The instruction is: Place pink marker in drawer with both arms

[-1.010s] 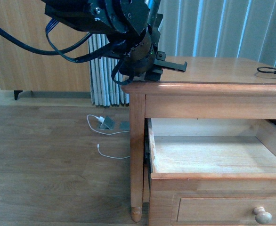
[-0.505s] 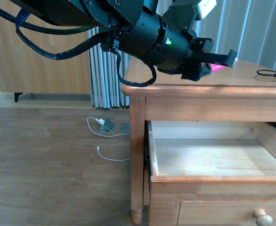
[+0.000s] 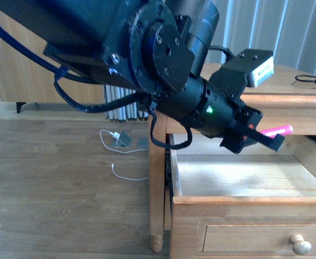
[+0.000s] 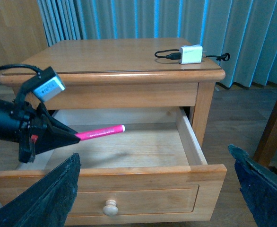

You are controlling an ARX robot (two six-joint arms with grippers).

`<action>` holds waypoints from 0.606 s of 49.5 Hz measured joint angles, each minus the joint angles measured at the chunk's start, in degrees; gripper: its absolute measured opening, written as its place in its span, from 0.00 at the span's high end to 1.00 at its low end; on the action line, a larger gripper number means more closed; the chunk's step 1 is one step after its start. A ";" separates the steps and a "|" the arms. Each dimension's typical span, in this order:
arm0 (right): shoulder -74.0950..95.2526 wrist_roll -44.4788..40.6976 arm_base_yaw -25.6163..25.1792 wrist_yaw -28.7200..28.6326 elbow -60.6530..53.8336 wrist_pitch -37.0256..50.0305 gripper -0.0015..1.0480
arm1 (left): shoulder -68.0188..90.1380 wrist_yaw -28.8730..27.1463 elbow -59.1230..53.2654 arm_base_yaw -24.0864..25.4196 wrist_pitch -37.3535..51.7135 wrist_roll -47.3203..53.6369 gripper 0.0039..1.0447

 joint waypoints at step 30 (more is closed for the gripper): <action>0.00 0.00 0.00 0.00 0.00 0.00 0.08 | 4.96 -5.86 -0.28 0.52 5.03 -0.48 0.59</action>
